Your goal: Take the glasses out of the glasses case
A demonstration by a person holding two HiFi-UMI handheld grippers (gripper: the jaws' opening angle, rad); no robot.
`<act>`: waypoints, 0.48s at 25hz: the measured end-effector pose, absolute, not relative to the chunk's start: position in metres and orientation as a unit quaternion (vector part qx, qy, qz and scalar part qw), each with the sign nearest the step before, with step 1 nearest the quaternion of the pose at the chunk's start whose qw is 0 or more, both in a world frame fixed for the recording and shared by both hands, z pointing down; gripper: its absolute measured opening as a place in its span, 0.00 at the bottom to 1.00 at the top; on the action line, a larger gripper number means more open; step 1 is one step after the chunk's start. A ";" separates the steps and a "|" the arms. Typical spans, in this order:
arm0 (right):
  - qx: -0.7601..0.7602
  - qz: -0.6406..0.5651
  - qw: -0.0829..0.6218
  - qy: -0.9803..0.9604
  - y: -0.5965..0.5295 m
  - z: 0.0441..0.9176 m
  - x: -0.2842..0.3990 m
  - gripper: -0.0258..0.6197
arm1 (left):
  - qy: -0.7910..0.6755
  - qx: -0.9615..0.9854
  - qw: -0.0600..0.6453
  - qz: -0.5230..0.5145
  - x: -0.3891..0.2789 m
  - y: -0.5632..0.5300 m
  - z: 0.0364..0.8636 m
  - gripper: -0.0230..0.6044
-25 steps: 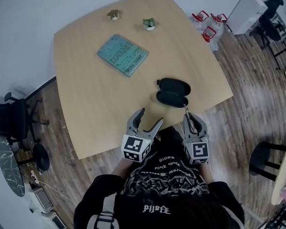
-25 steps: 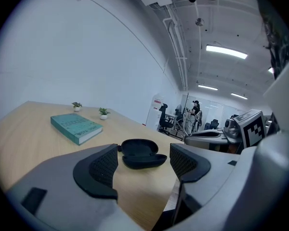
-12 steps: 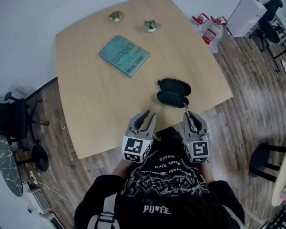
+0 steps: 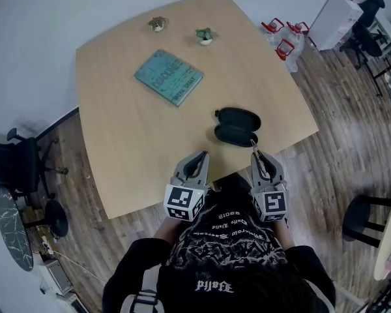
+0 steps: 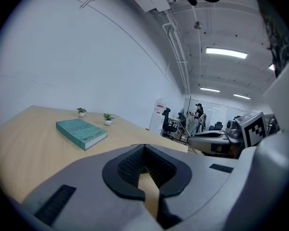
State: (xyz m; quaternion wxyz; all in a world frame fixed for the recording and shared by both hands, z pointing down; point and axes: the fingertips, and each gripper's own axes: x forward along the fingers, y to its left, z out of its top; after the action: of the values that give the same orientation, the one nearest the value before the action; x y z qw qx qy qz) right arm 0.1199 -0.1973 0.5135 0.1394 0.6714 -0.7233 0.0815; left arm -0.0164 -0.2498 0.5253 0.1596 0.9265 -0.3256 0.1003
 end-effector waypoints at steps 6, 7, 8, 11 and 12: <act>0.672 0.080 0.136 -0.723 -0.198 0.512 0.123 0.12 | -0.331 0.925 0.161 0.099 -0.016 -0.252 0.525 0.04; 0.672 0.080 0.136 -0.723 -0.199 0.512 0.123 0.12 | -0.331 0.924 0.162 0.098 -0.016 -0.253 0.525 0.04; 0.672 0.080 0.136 -0.724 -0.199 0.512 0.123 0.12 | -0.331 0.924 0.162 0.098 -0.017 -0.253 0.525 0.04; 0.672 0.079 0.135 -0.723 -0.199 0.511 0.123 0.12 | -0.332 0.924 0.160 0.099 -0.016 -0.253 0.525 0.04; 0.673 0.079 0.135 -0.723 -0.199 0.512 0.123 0.12 | -0.332 0.924 0.159 0.100 -0.016 -0.253 0.525 0.04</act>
State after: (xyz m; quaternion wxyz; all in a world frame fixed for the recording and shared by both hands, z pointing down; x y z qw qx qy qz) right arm 0.1234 -0.1992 0.5116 0.1349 0.6727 -0.7232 0.0787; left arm -0.0161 -0.2530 0.5248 0.1591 0.9243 -0.3321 0.0999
